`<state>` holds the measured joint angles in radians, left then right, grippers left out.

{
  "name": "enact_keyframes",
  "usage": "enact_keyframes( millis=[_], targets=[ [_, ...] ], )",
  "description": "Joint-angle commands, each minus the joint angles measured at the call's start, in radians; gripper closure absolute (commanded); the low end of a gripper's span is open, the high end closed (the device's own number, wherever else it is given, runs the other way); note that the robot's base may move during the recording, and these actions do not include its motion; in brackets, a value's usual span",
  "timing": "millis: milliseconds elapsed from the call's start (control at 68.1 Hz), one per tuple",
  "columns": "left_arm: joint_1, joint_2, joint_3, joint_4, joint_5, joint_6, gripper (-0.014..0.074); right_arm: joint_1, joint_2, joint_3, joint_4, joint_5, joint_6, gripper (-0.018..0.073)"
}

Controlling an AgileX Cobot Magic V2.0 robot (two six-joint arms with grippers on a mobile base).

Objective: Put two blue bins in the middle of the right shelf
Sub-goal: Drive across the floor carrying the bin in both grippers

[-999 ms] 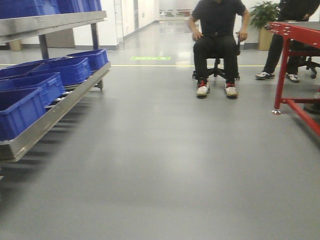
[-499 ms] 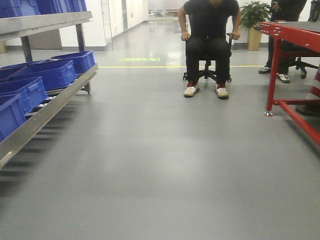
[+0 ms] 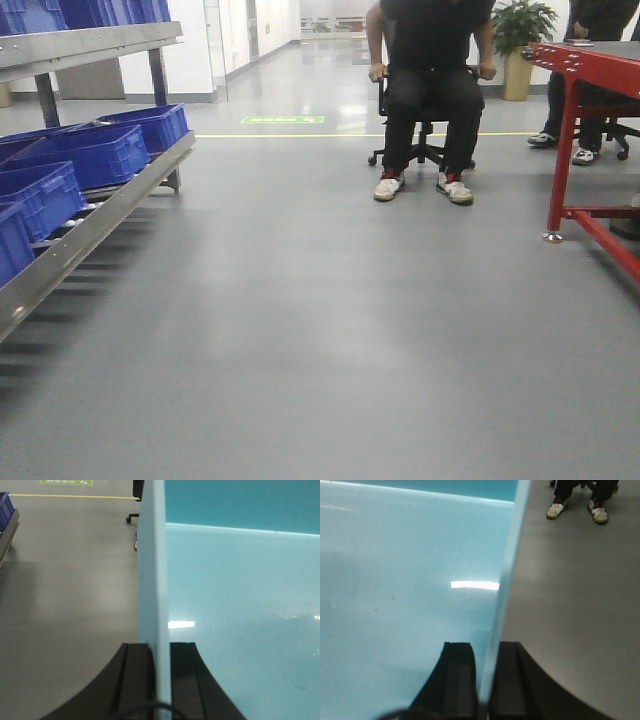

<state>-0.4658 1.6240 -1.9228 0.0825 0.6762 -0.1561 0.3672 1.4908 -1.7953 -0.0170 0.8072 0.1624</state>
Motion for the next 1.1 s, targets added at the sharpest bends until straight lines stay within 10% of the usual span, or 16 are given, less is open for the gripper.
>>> enact_keyframes(
  millis=[0, 1087],
  targets=[
    [-0.018, -0.014, -0.013, -0.095, -0.047, -0.011, 0.0707, 0.015, -0.012, -0.01, 0.072, -0.099, -0.021, 0.0711],
    [-0.018, -0.012, -0.013, -0.095, -0.046, -0.011, 0.0707, 0.015, -0.012, -0.01, 0.072, -0.099, -0.021, 0.0711]
  ],
)
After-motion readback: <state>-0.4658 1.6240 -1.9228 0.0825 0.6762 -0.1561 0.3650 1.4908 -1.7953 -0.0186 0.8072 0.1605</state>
